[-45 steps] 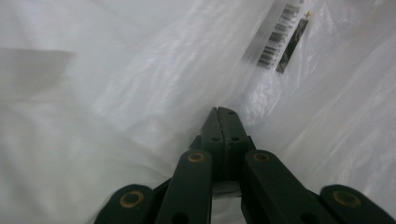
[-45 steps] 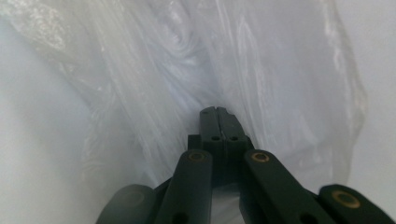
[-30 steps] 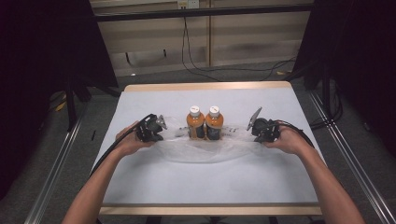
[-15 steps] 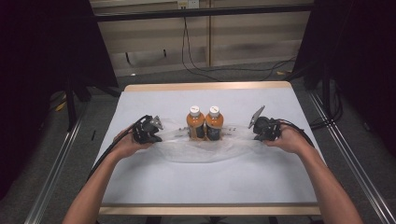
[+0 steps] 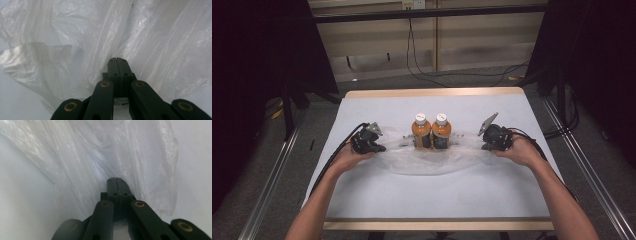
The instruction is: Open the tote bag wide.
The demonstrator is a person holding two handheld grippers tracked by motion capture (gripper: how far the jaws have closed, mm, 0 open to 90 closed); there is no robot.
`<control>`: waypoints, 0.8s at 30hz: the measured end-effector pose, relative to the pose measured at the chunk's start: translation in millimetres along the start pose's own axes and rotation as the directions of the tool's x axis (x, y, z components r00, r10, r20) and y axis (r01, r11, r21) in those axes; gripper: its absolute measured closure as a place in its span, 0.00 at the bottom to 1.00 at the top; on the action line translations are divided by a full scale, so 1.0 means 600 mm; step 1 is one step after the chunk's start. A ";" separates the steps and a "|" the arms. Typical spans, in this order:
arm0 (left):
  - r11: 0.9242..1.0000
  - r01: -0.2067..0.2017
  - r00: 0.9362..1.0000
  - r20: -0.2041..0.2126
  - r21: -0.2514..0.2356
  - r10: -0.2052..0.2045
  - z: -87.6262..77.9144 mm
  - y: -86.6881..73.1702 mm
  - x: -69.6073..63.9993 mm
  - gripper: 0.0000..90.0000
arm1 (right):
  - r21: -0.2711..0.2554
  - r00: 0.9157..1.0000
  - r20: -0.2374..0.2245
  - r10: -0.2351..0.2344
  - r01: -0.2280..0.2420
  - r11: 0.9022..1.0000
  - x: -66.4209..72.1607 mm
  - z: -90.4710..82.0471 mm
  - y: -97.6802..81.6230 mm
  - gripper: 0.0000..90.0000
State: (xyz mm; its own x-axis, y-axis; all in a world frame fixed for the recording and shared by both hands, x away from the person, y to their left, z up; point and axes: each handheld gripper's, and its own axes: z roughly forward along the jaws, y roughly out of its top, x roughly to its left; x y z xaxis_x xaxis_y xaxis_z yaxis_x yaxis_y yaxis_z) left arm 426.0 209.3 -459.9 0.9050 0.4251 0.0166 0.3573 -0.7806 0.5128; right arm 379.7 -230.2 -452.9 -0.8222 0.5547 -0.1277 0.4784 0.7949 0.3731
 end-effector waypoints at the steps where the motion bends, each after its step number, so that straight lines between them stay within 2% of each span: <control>1: 1.000 0.007 1.000 0.011 -0.026 -0.007 -0.003 -0.003 -0.002 1.00 | -0.046 1.000 -0.024 0.017 -0.018 0.999 -0.002 -0.002 -0.002 1.00; 3: 0.999 0.007 1.000 0.009 -0.039 -0.007 -0.006 -0.003 -0.006 1.00 | -0.062 1.000 -0.021 0.020 -0.021 0.998 -0.002 -0.004 -0.002 1.00; 5: 0.997 0.025 0.999 0.024 -0.078 -0.023 -0.012 -0.004 -0.014 1.00 | -0.093 0.999 -0.044 0.032 -0.036 0.995 0.002 -0.010 0.000 1.00; 6: 0.996 0.016 1.000 0.015 -0.087 -0.015 -0.017 -0.004 -0.017 1.00 | -0.110 0.999 -0.045 0.032 -0.036 0.993 0.002 -0.013 0.001 1.00; 7: 0.990 0.039 0.999 0.035 -0.135 -0.035 -0.024 -0.005 -0.021 1.00 | -0.144 0.998 -0.049 0.034 -0.041 0.989 0.002 -0.022 0.001 1.00; 8: 0.990 0.039 0.999 0.035 -0.135 -0.035 -0.024 -0.005 -0.021 1.00 | -0.144 0.998 -0.049 0.034 -0.041 0.989 0.002 -0.022 0.001 1.00; 9: 0.985 0.052 0.998 0.040 -0.163 -0.046 -0.030 -0.007 -0.023 1.00 | -0.160 0.998 -0.053 0.043 -0.051 0.986 0.001 -0.025 0.001 1.00; 10: 0.983 0.054 0.998 0.044 -0.173 -0.047 -0.033 -0.008 -0.023 1.00 | -0.192 0.996 -0.064 0.056 -0.068 0.979 0.000 -0.030 0.001 1.00; 11: 0.975 0.071 0.997 0.055 -0.209 -0.061 -0.037 -0.009 -0.025 1.00 | -0.219 0.997 -0.065 0.051 -0.064 0.974 -0.002 -0.033 0.001 1.00; 12: 0.962 0.087 0.994 0.082 -0.258 -0.068 -0.045 -0.012 -0.025 1.00 | -0.267 0.992 -0.098 0.085 -0.109 0.957 -0.002 -0.040 0.001 1.00; 13: 0.962 0.087 0.994 0.082 -0.258 -0.068 -0.045 -0.012 -0.025 1.00 | -0.267 0.992 -0.098 0.085 -0.109 0.957 -0.002 -0.040 0.001 1.00; 14: 0.955 0.102 0.993 0.084 -0.277 -0.082 -0.049 -0.013 -0.028 1.00 | -0.288 0.991 -0.104 0.089 -0.115 0.951 -0.004 -0.043 0.002 1.00; 15: 0.952 0.100 0.994 0.080 -0.291 -0.080 -0.053 -0.014 -0.029 1.00 | -0.322 0.988 -0.123 0.095 -0.130 0.938 -0.006 -0.047 0.003 1.00; 16: 0.948 0.100 0.993 0.086 -0.301 -0.077 -0.057 -0.015 -0.030 1.00 | -0.322 0.988 -0.123 0.095 -0.130 0.938 -0.006 -0.047 0.003 1.00; 17: 0.944 0.104 0.993 0.088 -0.314 -0.080 -0.062 -0.015 -0.033 1.00 | -0.334 0.988 -0.120 0.095 -0.130 0.934 -0.007 -0.051 0.006 1.00; 19: 0.932 0.104 0.993 0.093 -0.347 -0.077 -0.071 -0.012 -0.040 1.00 | -0.337 0.988 -0.117 0.099 -0.133 0.932 -0.006 -0.054 0.011 1.00; 20: 0.927 0.090 0.994 0.092 -0.363 -0.060 -0.079 -0.005 -0.049 1.00 | -0.340 0.989 -0.116 0.095 -0.129 0.932 -0.004 -0.055 0.014 1.00; 21: 0.927 0.090 0.994 0.092 -0.363 -0.060 -0.079 -0.005 -0.049 1.00 | -0.341 0.990 -0.112 0.088 -0.121 0.932 -0.002 -0.055 0.018 1.00; 22: 0.928 0.075 0.995 0.096 -0.366 -0.043 -0.083 -0.001 -0.051 1.00 | -0.341 0.990 -0.112 0.088 -0.121 0.932 -0.002 -0.055 0.018 1.00; 23: 0.920 0.079 0.994 0.106 -0.383 -0.041 -0.087 0.005 -0.055 1.00 | -0.344 0.990 -0.119 0.082 -0.118 0.931 -0.001 -0.057 0.022 1.00; 24: 0.918 0.077 0.994 0.106 -0.389 -0.039 -0.089 0.008 -0.056 1.00 | -0.361 0.989 -0.123 0.079 -0.119 0.925 0.001 -0.058 0.027 1.00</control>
State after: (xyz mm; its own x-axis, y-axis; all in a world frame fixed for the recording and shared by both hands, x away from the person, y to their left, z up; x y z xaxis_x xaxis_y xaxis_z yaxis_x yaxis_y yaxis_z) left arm 385.1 215.9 -412.3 0.9098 0.4042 -0.0942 0.3080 -0.5056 0.8059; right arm 376.4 -225.3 -415.0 -0.8134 0.5815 0.0162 0.4288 0.5804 0.6923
